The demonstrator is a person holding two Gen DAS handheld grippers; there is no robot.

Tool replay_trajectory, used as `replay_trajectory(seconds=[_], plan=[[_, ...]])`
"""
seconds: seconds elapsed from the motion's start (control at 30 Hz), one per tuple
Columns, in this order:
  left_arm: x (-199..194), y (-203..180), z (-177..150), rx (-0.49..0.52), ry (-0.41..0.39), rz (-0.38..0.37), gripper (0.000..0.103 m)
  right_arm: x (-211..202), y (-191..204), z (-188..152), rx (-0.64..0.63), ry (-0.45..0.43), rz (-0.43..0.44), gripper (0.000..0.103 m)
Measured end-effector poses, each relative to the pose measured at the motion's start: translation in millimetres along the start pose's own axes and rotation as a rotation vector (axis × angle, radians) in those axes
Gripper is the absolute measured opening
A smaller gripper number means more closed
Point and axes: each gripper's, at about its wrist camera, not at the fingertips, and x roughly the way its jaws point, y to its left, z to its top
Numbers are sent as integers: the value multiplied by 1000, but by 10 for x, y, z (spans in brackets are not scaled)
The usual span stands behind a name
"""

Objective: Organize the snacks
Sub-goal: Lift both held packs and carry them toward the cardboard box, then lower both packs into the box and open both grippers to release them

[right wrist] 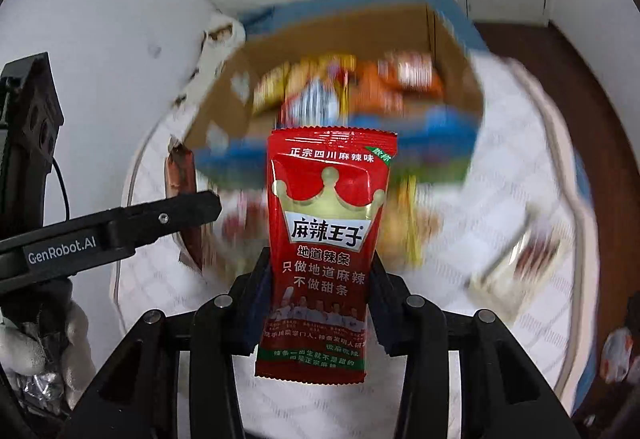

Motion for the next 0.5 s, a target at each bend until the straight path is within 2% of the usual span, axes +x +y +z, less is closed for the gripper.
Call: replay_trajectory(seconds=[0.17, 0.23, 0.4, 0.5], plan=[[31, 25, 641, 8, -7, 32, 53, 198, 124, 733, -44, -45, -30, 45], [181, 98, 877, -2, 18, 54, 53, 470, 190, 1024, -64, -30, -43, 45], [654, 313, 1273, -54, 122, 87, 53, 942, 89, 1587, -62, 35, -92, 45], [962, 471, 1401, -92, 196, 102, 53, 1307, -28, 1667, -45, 101, -110, 45]])
